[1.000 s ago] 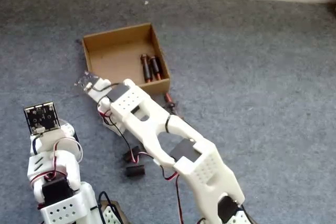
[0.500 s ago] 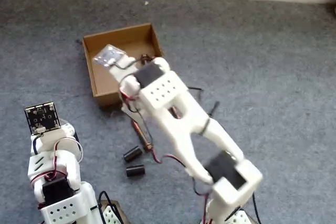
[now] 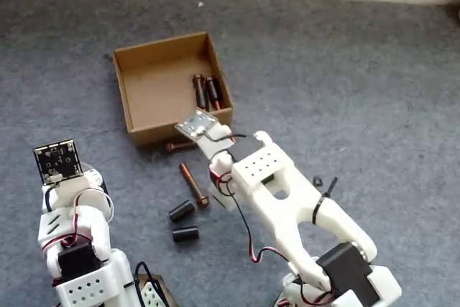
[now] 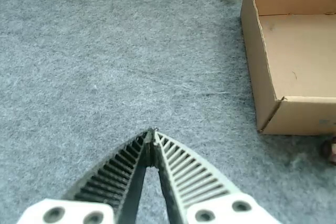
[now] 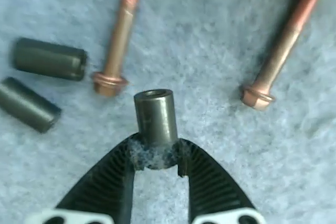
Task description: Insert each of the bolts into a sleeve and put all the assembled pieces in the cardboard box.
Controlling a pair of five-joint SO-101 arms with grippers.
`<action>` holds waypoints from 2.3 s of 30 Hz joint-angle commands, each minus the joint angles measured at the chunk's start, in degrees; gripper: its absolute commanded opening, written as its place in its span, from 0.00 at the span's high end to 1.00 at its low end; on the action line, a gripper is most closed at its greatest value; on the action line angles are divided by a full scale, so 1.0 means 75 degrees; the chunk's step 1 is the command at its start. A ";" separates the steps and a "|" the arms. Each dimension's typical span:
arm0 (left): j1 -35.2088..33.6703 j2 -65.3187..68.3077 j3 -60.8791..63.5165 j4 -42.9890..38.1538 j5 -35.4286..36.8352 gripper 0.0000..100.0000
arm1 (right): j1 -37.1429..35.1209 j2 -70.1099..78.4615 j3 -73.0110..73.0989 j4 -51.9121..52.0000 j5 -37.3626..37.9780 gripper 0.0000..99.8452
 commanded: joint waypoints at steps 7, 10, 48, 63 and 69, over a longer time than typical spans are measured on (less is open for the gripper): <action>-0.0053 -0.0076 -0.0369 -0.0176 -0.0117 0.99 | 0.0252 0.0944 -0.0275 -0.0510 0.0047 0.90; -0.0053 -0.0076 -0.0369 -0.0176 -0.0117 0.99 | 0.0252 0.0990 -0.0299 -0.0557 0.0141 0.88; -0.0018 -0.0076 -0.0311 -0.0176 -0.0117 0.99 | 0.0334 0.2022 0.0123 -0.0779 0.1524 0.97; -0.0018 -0.0076 -0.0311 -0.0176 -0.0117 0.99 | 0.0803 -0.2315 0.0041 0.0299 0.0211 0.99; -0.0018 -0.0076 -0.0311 -0.0176 -0.0117 0.99 | 0.0850 -0.3757 0.0932 0.0346 -0.0399 0.99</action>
